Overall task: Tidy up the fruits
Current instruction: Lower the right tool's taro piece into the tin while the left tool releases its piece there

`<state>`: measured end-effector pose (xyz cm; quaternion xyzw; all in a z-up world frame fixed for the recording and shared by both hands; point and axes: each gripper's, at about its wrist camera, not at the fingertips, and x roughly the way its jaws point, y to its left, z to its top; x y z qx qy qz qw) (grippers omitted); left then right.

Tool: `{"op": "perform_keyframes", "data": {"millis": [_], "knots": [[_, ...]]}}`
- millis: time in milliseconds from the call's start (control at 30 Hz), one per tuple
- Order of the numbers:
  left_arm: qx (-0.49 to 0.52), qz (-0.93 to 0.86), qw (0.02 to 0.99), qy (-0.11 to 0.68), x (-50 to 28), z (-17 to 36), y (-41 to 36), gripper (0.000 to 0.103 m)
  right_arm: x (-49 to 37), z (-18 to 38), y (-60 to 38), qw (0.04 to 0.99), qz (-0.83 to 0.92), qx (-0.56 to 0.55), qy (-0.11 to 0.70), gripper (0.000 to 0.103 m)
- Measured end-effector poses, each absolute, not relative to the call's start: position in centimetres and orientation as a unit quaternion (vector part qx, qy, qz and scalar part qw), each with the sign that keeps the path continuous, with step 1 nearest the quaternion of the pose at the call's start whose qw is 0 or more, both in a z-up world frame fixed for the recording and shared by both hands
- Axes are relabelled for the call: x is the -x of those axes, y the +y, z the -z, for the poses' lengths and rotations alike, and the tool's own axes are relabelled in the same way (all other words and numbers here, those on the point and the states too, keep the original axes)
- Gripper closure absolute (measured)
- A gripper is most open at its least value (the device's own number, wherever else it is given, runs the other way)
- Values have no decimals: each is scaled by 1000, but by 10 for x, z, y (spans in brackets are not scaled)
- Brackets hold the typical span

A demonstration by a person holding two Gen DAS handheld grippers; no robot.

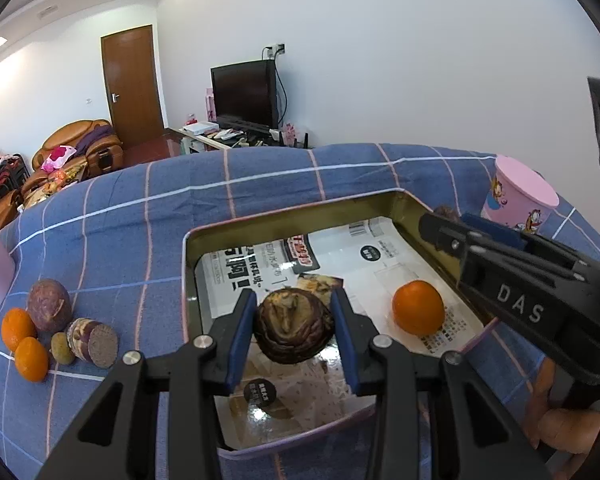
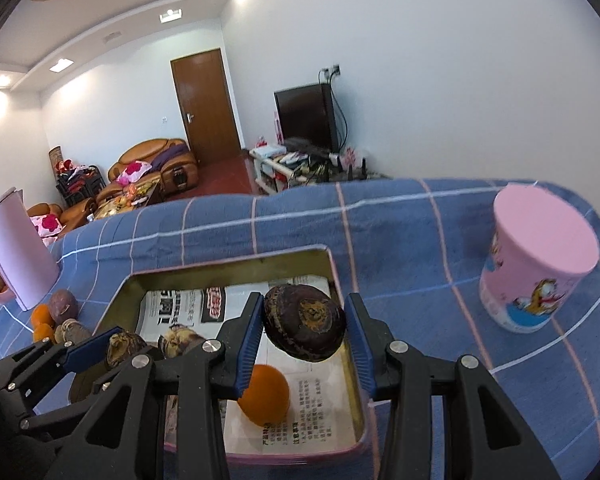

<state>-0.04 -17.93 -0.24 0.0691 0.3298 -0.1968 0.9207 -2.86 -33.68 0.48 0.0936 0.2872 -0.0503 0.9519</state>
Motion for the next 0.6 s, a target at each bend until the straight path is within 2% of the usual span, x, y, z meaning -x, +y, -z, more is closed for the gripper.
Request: {"op": "perform_keyframes", "data": {"millis": [400, 600], "knots": [[-73, 181, 917, 348, -7, 9, -183, 63, 23, -1, -322, 948, 21, -82, 306, 59], [-71, 177, 914, 358, -11, 12, -182, 63, 19, 4, -326, 941, 9, -112, 319, 59]]}}
